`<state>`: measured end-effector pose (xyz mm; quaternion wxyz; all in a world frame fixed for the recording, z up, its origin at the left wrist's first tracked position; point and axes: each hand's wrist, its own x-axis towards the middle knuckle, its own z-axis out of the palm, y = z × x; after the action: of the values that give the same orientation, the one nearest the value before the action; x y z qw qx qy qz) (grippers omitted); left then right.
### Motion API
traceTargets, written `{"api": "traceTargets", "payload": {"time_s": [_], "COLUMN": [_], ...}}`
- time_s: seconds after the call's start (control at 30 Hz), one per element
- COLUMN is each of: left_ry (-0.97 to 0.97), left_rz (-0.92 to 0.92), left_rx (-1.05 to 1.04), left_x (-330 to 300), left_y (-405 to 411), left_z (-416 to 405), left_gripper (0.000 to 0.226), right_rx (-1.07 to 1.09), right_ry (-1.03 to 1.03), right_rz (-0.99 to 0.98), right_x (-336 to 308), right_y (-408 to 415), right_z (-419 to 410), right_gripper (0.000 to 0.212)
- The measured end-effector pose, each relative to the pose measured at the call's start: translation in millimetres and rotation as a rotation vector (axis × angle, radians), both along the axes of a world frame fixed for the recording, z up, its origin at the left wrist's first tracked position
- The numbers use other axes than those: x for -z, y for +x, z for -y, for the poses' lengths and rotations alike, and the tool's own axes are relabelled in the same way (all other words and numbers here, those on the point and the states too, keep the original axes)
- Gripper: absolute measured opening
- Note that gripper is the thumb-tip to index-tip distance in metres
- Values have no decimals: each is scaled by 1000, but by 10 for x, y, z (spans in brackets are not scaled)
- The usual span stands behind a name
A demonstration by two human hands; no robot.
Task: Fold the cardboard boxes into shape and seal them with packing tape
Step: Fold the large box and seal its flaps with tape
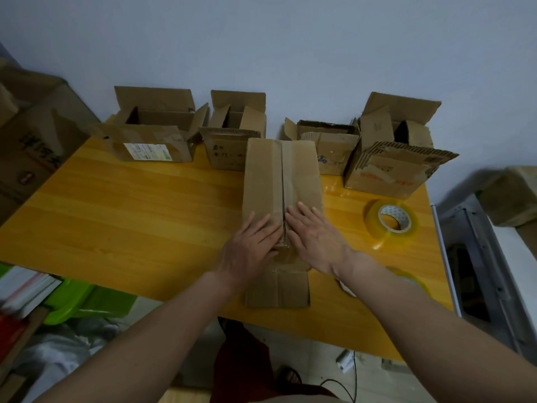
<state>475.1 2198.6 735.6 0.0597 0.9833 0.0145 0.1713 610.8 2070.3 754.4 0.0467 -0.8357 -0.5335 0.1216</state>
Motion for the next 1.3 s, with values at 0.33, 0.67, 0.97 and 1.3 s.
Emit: {"api": "traceTargets", "payload": {"time_s": [0.33,0.67,0.97,1.3], "left_ry": [-94,-128,-75,151], "left_rz": [204,169,167,-13], "left_rx": [134,167,204,339], "left_x": [14,62,78,-45], "left_y": [74,77,113,293], "left_z": [59,-19,-50,-245], "left_gripper": [38,37,32,50], "right_rx": [-47,28,20,-60], "right_ry": [51,-97,-205,-81], "right_rz": [-53,30,126,41], "right_x": [-31,-102,-58,-3], "right_y": [51,232,489,569], "right_z": [-30,-364,-570,-593], "right_gripper": [48,53,55,55]}}
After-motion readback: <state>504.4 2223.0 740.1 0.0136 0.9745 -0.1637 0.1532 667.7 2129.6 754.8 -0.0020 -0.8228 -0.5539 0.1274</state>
